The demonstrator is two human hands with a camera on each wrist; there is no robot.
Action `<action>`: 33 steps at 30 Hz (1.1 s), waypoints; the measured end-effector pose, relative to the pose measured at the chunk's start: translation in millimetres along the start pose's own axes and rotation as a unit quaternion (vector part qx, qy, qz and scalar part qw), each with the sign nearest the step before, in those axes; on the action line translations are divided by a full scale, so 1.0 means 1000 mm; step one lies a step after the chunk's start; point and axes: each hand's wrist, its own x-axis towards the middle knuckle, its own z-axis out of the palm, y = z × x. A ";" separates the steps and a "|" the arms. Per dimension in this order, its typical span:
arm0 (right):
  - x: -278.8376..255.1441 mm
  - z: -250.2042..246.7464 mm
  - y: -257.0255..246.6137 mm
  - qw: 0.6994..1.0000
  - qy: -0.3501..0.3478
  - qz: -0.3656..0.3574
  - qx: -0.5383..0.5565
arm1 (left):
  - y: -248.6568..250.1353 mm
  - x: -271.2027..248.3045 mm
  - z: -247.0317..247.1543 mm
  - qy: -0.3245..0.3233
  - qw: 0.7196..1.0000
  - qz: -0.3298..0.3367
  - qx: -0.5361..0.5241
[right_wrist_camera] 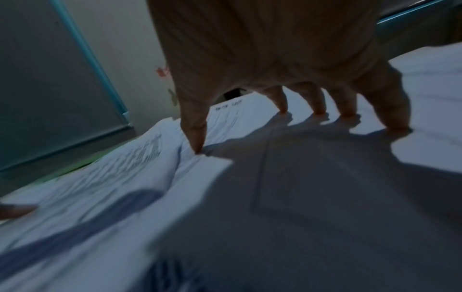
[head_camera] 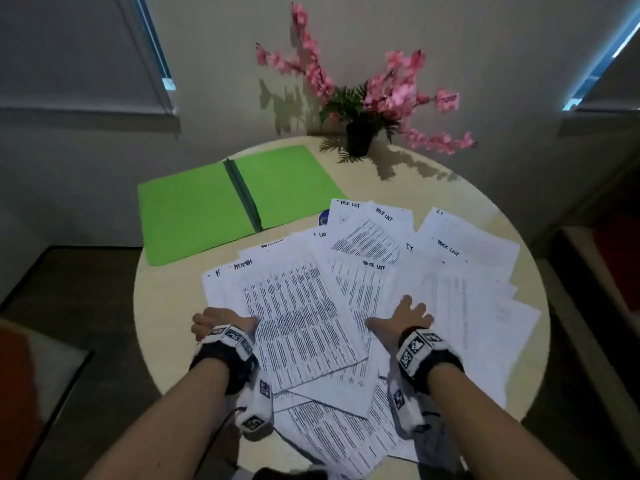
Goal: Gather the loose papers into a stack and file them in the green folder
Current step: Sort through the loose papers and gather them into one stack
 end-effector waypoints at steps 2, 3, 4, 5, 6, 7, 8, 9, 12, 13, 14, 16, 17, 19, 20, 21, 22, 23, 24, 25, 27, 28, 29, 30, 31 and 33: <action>-0.003 0.007 -0.007 0.999 0.026 0.006 -0.019 | 0.001 -0.004 0.001 0.019 0.997 -0.039 -0.056; -0.002 0.010 -0.008 0.998 0.052 0.001 -0.038 | 0.002 -0.003 0.003 0.023 0.996 -0.037 -0.077; -0.002 0.009 -0.008 0.995 0.087 -0.006 -0.050 | 0.002 -0.003 0.004 0.041 0.995 -0.018 -0.086; 0.002 0.007 -0.006 0.992 0.107 -0.006 -0.059 | 0.001 -0.002 0.003 0.053 0.995 0.004 -0.084; 0.004 0.003 -0.002 0.991 0.119 -0.003 -0.066 | 0.000 0.000 0.002 0.064 0.994 0.030 -0.083; 0.011 -0.003 0.004 0.991 0.118 -0.005 -0.061 | -0.004 0.005 0.001 0.072 0.991 0.058 -0.095; 0.014 -0.010 0.008 0.992 0.115 -0.016 -0.048 | -0.007 0.009 -0.002 0.073 0.988 0.084 -0.111; 0.016 -0.017 0.010 0.993 0.112 -0.024 -0.017 | -0.011 0.012 -0.006 0.064 0.984 0.101 -0.135; 0.002 -0.031 -0.006 0.981 0.147 -0.102 0.081 | -0.019 0.022 -0.017 0.038 0.974 0.109 -0.194; -0.007 -0.030 -0.019 0.974 0.153 -0.149 0.080 | -0.021 0.026 -0.019 0.030 0.974 0.101 -0.203; -0.020 -0.025 -0.034 0.968 0.146 -0.194 0.066 | -0.022 0.027 -0.019 0.026 0.974 0.092 -0.206; -0.043 -0.003 -0.064 0.961 0.091 -0.255 0.061 | -0.021 0.027 -0.021 0.032 0.978 0.098 -0.181; -0.051 0.012 -0.077 0.960 0.046 -0.269 0.060 | -0.020 0.026 -0.021 0.037 0.980 0.107 -0.164; -0.064 0.042 -0.094 0.955 -0.063 -0.288 0.026 | -0.020 0.025 -0.020 0.034 0.983 0.116 -0.141; -0.066 0.056 -0.098 0.948 -0.126 -0.293 0.012 | -0.021 0.024 -0.018 0.019 0.982 0.120 -0.142; -0.069 0.064 -0.100 0.941 -0.178 -0.288 0.023 | -0.023 0.024 -0.016 0.006 0.981 0.120 -0.154; -0.069 0.068 -0.100 0.940 -0.198 -0.272 0.058 | -0.026 0.025 -0.014 -0.010 0.978 0.111 -0.177; -0.067 0.068 -0.098 0.945 -0.174 -0.257 0.108 | -0.029 0.026 -0.014 -0.019 0.974 0.104 -0.202; -0.064 0.063 -0.094 0.955 -0.102 -0.236 0.146 | -0.032 0.027 -0.014 -0.025 0.970 0.097 -0.223; -0.057 0.058 -0.089 0.967 -0.001 -0.196 0.160 | -0.035 0.029 -0.014 -0.029 0.966 0.094 -0.240; -0.045 0.048 -0.075 0.974 0.131 -0.092 0.158 | -0.040 0.031 -0.014 -0.040 0.958 0.091 -0.269; -0.042 0.047 -0.071 0.976 0.125 -0.054 0.169 | -0.040 0.032 -0.012 -0.046 0.956 0.093 -0.274; -0.041 0.050 -0.070 0.977 0.093 -0.042 0.188 | -0.040 0.033 -0.010 -0.050 0.956 0.101 -0.270; -0.040 0.056 -0.073 0.977 0.053 -0.055 0.198 | -0.038 0.033 -0.008 -0.056 0.959 0.111 -0.256; -0.041 0.062 -0.077 0.978 0.026 -0.076 0.193 | -0.036 0.033 -0.006 -0.054 0.960 0.123 -0.244; -0.042 0.070 -0.078 0.975 0.035 -0.085 0.203 | -0.032 0.034 -0.005 -0.037 0.964 0.135 -0.226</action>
